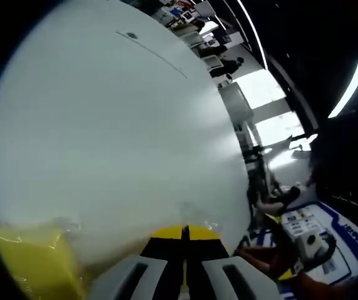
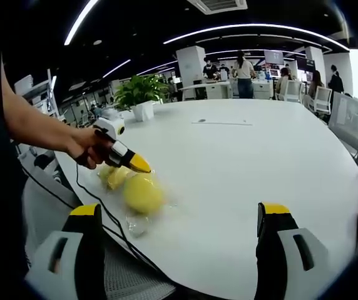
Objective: Compare the silicone blocks by pressing each to a similar depth, holding the contact briefly, and releasing to observe deformation and rebound differences across the visible hardness samples.
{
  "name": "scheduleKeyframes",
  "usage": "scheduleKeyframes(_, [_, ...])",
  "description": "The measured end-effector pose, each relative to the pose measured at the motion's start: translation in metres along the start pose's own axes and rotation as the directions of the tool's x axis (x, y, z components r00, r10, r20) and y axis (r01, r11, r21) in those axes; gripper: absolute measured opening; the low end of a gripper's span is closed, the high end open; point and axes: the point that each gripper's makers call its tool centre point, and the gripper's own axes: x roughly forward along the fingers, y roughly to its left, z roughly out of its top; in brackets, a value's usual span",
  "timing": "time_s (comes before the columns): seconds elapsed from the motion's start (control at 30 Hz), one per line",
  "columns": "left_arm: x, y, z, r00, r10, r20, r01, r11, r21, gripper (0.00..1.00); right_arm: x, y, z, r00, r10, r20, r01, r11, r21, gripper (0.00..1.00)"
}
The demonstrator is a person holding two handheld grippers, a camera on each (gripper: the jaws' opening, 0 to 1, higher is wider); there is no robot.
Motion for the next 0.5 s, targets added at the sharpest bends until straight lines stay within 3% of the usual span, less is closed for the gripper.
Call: scheduleKeyframes(0.5, [-0.012, -0.043, 0.017, 0.993, -0.111, 0.047, 0.104, 0.986, 0.127, 0.0, -0.002, -0.001, 0.002, 1.0, 0.001, 0.004, -0.001, 1.0, -0.009, 0.96])
